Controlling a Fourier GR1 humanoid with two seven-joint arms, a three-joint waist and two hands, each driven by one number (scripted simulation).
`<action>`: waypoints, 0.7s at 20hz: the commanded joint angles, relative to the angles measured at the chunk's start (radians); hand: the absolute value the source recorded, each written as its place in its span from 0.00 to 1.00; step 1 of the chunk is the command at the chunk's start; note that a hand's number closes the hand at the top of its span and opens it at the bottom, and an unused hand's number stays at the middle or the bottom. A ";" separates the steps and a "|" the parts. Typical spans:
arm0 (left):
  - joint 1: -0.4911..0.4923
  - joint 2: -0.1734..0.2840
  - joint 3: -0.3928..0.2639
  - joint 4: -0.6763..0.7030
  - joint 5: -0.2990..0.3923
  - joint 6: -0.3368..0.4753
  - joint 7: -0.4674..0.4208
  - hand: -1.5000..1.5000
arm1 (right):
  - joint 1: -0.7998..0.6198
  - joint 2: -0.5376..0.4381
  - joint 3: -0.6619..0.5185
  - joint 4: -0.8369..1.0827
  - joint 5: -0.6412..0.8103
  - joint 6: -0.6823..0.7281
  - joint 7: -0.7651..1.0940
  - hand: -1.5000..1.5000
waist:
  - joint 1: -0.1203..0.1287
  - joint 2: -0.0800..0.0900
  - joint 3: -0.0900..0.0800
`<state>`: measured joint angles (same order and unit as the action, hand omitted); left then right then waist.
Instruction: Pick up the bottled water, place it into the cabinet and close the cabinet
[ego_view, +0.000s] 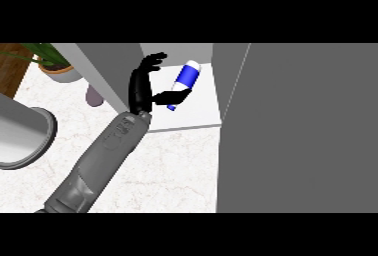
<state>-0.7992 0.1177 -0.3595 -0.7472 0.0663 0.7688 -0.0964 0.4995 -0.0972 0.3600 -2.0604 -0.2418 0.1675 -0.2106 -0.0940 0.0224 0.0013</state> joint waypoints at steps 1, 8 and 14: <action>-0.178 0.038 0.071 0.215 0.008 -0.073 0.016 0.00 | 0.001 0.011 0.019 -0.002 0.005 -0.007 0.003 0.00 | 0.001 0.007 -0.002; -0.200 0.036 0.160 0.361 0.039 -0.103 -0.150 0.00 | -0.024 0.018 -0.002 0.031 -0.012 -0.005 -0.011 0.00 | 0.013 0.014 -0.003; -0.193 0.009 0.260 0.346 0.121 -0.235 -0.337 0.00 | 0.048 -0.011 -0.003 -0.027 0.002 -0.006 -0.031 0.00 | 0.027 0.002 -0.004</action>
<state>-0.9644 0.0495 -0.1703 -0.4527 0.1470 0.6461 -0.3309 0.5376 -0.1092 0.3627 -2.0734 -0.2410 0.1729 -0.2398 -0.0756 0.0064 0.0070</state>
